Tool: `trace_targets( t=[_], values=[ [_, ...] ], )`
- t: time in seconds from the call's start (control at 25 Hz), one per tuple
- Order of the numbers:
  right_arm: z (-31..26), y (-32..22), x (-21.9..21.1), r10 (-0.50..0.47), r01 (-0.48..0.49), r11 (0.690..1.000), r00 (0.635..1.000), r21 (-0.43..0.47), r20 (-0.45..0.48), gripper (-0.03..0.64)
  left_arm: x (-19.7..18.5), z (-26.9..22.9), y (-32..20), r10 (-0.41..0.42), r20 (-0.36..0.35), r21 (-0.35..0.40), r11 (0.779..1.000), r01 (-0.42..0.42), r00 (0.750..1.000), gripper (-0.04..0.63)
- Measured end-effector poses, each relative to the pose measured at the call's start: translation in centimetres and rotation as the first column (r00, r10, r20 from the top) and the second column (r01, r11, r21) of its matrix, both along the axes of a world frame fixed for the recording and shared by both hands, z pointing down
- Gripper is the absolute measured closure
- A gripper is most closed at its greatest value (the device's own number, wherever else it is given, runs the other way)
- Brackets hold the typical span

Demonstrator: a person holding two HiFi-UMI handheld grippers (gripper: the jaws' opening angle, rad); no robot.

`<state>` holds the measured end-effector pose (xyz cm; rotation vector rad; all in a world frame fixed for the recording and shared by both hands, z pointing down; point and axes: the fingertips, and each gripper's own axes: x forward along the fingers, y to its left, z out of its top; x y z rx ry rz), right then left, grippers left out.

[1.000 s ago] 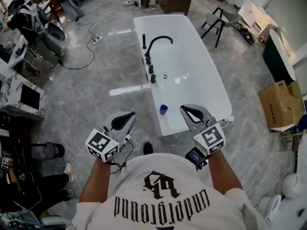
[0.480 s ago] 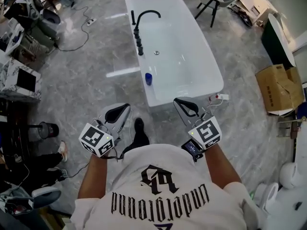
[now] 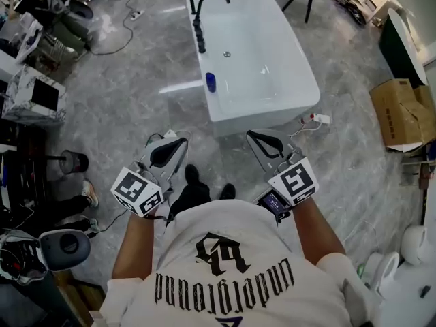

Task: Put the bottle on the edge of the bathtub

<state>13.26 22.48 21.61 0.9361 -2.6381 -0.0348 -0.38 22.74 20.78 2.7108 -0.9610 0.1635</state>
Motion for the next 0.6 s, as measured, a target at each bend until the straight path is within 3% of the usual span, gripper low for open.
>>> trace_targets(
  t=[0.36, 0.6],
  values=[
    [-1.5, 5.8, -2.0, 0.05, -0.05, 0.999, 0.999, 0.02, 0.011, 0.615, -1.4, -0.1, 5.5, 0.082, 0.007, 0.0, 0.997, -0.082, 0.997, 0.589],
    [-2.1, 10.4, -7.2, 0.112, -0.113, 0.993, 0.993, 0.021, 0.031, 0.615, -6.7, -1.2, 9.9, 0.12, 0.021, 0.024, 0.992, -0.121, 0.993, 0.589]
  ],
)
